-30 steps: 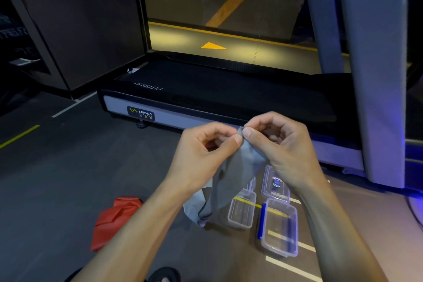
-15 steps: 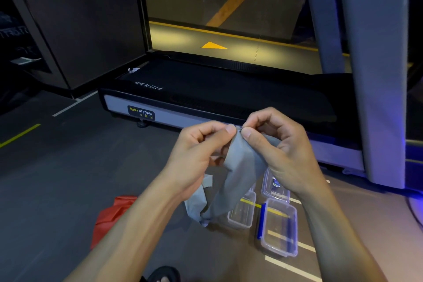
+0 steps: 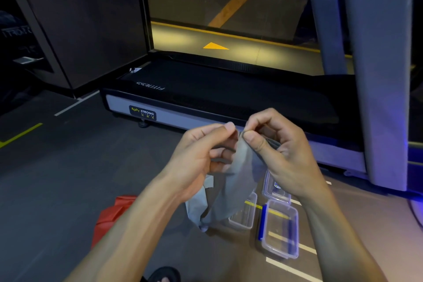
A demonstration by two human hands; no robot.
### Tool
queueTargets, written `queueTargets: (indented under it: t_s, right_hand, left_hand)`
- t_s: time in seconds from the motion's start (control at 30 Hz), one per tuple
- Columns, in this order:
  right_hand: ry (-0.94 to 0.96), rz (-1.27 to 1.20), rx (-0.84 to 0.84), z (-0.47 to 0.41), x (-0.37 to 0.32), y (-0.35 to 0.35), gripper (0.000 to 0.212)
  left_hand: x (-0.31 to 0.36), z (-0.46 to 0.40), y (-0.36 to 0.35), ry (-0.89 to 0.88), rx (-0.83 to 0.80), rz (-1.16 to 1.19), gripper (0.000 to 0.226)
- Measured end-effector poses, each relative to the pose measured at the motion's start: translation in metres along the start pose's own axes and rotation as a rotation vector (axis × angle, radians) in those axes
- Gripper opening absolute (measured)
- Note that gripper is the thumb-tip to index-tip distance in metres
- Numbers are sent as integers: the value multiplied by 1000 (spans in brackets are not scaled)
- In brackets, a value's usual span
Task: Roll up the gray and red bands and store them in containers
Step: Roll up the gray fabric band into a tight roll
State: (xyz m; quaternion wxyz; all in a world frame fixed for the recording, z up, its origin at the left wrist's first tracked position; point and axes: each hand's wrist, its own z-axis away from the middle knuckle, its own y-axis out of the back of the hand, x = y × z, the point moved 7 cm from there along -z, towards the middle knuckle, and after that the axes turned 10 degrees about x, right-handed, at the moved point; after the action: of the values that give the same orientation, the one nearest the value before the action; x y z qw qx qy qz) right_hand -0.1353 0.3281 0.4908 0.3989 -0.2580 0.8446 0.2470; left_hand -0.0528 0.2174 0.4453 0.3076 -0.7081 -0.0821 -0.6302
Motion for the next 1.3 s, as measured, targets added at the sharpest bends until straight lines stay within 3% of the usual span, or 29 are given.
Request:
queueTargets:
  t_s: [0.37, 0.53, 0.73, 1.3]
  right_hand:
    - [22, 74, -26, 1, 1, -2, 8]
    - [40, 64, -38, 0, -1, -2, 5]
    - [3, 141, -20, 2, 6, -4, 5]
    - [-13, 121, 47, 2, 9, 5, 8]
  left_hand:
    - [2, 2, 5, -50, 50, -70, 27]
    - [1, -6, 14, -117, 149, -123, 22]
    - [4, -4, 10, -205, 85, -250, 16]
    - [9, 0, 10, -273, 82, -214, 10]
